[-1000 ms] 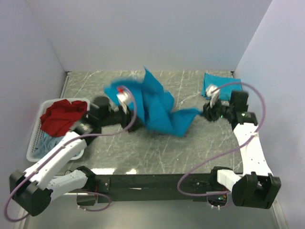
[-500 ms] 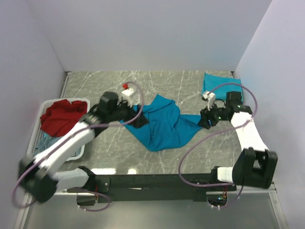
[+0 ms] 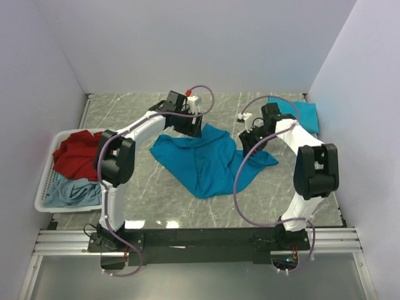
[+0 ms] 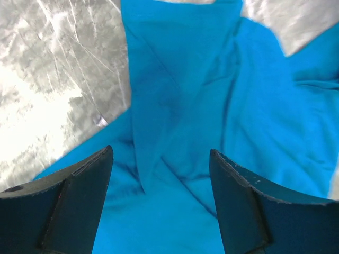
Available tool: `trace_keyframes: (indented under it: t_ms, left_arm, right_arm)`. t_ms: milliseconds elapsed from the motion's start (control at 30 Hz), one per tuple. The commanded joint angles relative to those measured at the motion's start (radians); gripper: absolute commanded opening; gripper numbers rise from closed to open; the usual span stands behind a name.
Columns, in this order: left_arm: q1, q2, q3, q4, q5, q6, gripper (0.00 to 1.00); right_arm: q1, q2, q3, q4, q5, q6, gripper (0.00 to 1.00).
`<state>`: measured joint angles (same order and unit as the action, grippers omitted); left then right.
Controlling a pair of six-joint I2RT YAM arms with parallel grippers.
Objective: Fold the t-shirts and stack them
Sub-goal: Flatten the tshirt out
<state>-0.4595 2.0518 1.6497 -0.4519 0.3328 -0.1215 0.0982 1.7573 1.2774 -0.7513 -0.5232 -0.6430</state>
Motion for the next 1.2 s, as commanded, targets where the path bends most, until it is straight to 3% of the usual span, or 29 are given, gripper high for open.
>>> trace_keyframes:
  t_ms: [0, 233, 333, 433, 500, 600, 633, 667, 733, 767, 967, 1167]
  left_arm:
    - [-0.021, 0.057, 0.065, -0.054, -0.05, 0.077, 0.78]
    - [-0.048, 0.207, 0.186, -0.083, -0.119, 0.082, 0.75]
    - [-0.065, 0.267, 0.258, -0.119, -0.17, 0.077, 0.67]
    - [-0.07, 0.297, 0.303, -0.146, -0.192, 0.076, 0.52]
    - [-0.07, 0.292, 0.291, -0.137, -0.196, 0.071, 0.36]
    - [-0.07, 0.275, 0.277, -0.128, -0.183, 0.069, 0.11]
    - [-0.07, 0.265, 0.266, -0.128, -0.175, 0.071, 0.07]
    - [-0.07, 0.257, 0.26, -0.126, -0.169, 0.071, 0.01]
    - [-0.068, 0.231, 0.242, -0.12, -0.161, 0.071, 0.0]
    - [-0.067, 0.22, 0.237, -0.113, -0.166, 0.069, 0.0]
    - [-0.015, 0.055, 0.236, -0.041, -0.284, 0.016, 0.0]
    - [0.062, -0.206, 0.288, 0.024, -0.31, -0.009, 0.0]
  right_arm:
    - [0.012, 0.03, 0.059, -0.016, 0.063, 0.011, 0.6]
    - [0.047, 0.062, 0.034, 0.003, 0.118, 0.017, 0.59]
    - [0.054, 0.073, 0.034, 0.012, 0.138, 0.028, 0.59]
    - [0.061, 0.091, 0.043, 0.007, 0.153, 0.032, 0.56]
    - [0.069, 0.1, 0.046, 0.007, 0.161, 0.036, 0.54]
    - [0.083, 0.113, 0.065, -0.016, 0.161, 0.031, 0.37]
    - [0.084, 0.111, 0.069, -0.022, 0.151, 0.029, 0.23]
    - [0.083, 0.097, 0.076, -0.029, 0.147, 0.028, 0.16]
    - [0.083, 0.077, 0.083, -0.036, 0.146, 0.028, 0.02]
    - [0.084, 0.05, 0.086, -0.039, 0.147, 0.025, 0.0]
    - [0.081, -0.079, 0.201, -0.086, 0.203, 0.005, 0.0]
    - [0.066, -0.203, 0.514, -0.186, 0.164, -0.018, 0.0]
